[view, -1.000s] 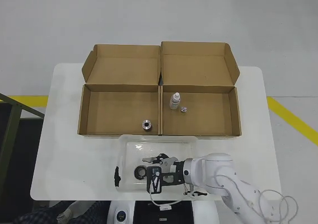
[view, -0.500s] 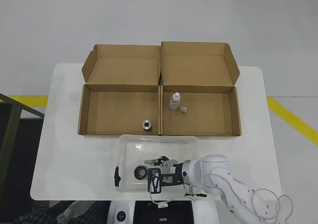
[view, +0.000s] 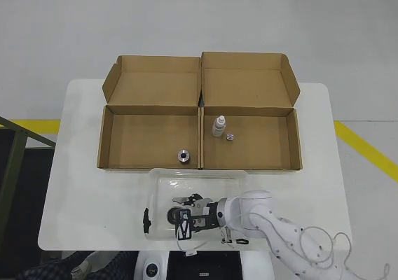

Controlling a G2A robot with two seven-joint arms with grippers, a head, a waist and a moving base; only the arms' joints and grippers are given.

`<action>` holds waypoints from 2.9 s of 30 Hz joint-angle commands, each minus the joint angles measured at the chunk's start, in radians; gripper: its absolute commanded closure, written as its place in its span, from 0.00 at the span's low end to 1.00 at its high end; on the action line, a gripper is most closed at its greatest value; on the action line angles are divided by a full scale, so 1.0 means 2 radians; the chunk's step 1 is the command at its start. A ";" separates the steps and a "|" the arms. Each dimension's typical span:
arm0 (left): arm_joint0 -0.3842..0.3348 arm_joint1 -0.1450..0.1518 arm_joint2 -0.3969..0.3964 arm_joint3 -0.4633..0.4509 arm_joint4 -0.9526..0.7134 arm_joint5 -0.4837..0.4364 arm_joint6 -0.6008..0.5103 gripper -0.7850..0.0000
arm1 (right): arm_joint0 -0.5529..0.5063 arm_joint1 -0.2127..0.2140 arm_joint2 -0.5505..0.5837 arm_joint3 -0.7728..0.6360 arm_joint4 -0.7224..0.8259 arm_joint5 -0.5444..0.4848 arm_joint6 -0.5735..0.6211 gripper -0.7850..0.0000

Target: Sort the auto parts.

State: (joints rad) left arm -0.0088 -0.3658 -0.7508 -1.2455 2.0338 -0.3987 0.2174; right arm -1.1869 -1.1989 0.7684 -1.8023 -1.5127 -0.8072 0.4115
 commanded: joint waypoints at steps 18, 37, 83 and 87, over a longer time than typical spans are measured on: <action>0.000 0.000 0.000 0.000 0.000 0.000 0.000 0.00 | 0.025 -0.009 -0.030 0.032 0.004 0.001 -0.011 0.53; 0.000 0.000 0.000 0.000 0.000 0.000 0.000 0.00 | 0.027 -0.003 -0.008 0.008 0.031 -0.023 -0.033 1.00; 0.000 0.000 0.000 0.000 0.000 0.000 0.000 0.00 | -0.007 0.031 0.163 -0.038 0.208 -0.031 -0.096 1.00; 0.000 0.000 0.000 0.000 0.000 0.000 0.000 0.00 | -0.004 0.032 0.168 -0.033 0.224 -0.034 -0.098 1.00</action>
State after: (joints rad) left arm -0.0088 -0.3658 -0.7508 -1.2455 2.0338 -0.3987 0.2174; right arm -1.1972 -1.1346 1.1023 -1.8705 -1.0719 -0.8747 0.2153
